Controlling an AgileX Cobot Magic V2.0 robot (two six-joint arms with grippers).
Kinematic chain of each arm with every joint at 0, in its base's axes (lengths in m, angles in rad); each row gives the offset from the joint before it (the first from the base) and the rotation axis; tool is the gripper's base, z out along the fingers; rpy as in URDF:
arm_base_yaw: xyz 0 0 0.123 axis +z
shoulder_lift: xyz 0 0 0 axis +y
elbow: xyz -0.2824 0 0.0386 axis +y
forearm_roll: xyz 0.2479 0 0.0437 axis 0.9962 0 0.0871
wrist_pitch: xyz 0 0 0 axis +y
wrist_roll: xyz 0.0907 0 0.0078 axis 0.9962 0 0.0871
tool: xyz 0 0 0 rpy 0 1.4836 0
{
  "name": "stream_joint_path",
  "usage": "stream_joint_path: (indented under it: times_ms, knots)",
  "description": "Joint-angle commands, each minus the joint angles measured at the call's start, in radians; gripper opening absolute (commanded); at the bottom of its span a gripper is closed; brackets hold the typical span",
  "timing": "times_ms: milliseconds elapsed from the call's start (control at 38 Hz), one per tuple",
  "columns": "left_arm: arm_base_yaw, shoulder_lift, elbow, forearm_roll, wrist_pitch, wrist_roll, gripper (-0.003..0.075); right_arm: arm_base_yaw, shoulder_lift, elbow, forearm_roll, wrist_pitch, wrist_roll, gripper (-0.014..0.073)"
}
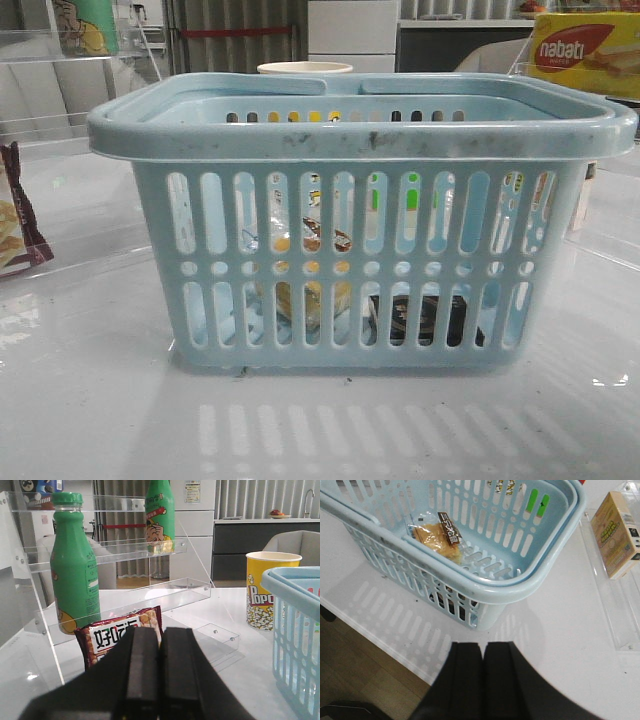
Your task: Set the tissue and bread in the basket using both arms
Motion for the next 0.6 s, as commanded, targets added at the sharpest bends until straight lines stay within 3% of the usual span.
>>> stream_joint_path:
  times_ms: [0,578]
  knots:
    - [-0.008,-0.019,-0.001,-0.009,-0.092,0.002,0.0091,0.000,0.001,-0.026,-0.018,-0.072,-0.010,0.0055]
    - [-0.008,-0.019,-0.001,-0.009,-0.092,0.002,0.0091,-0.001,-0.026,0.001,-0.033,-0.109,-0.010,0.0055]
